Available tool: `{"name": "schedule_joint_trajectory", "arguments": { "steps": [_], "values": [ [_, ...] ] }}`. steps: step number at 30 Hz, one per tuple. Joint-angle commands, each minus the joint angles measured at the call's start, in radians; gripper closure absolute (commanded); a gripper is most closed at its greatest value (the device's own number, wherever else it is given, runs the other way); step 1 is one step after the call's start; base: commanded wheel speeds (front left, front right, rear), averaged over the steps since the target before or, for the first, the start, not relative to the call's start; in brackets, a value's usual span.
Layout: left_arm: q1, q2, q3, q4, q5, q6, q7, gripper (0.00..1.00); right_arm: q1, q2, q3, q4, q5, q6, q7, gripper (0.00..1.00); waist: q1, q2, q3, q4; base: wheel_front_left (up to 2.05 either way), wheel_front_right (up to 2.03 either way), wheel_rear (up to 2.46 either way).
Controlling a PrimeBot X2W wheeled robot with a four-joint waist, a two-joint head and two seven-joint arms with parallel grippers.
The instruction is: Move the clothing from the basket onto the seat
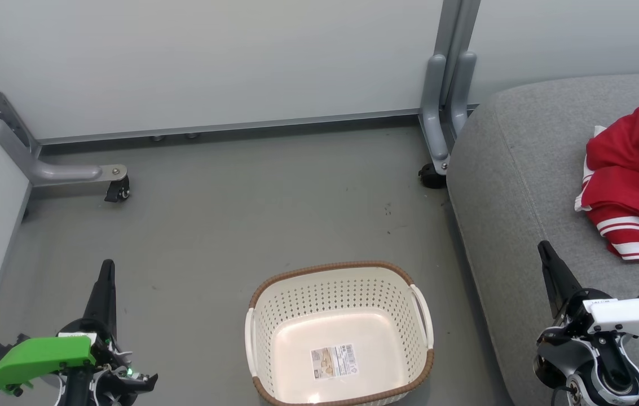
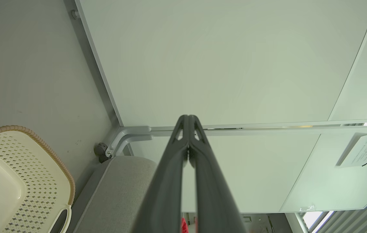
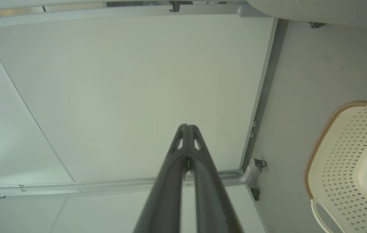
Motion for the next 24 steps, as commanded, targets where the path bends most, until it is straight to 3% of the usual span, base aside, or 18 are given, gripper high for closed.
{"name": "schedule_joint_trajectory", "arguments": {
  "steps": [1,24],
  "values": [
    [-0.009,0.002,0.002,0.0,-0.004,-0.004,0.003,1.0,-0.006,0.002,-0.003,0.002,-0.002,0.0,0.004,1.0,0.0,0.0,0.0,0.0,0.0,0.0,0.0],
    [-0.009,0.002,0.001,0.001,-0.004,-0.003,0.003,1.0,-0.007,0.007,-0.011,0.003,-0.009,0.0,0.01,1.0,0.0,0.0,0.0,0.0,0.0,0.0,0.0]
  ]
}}
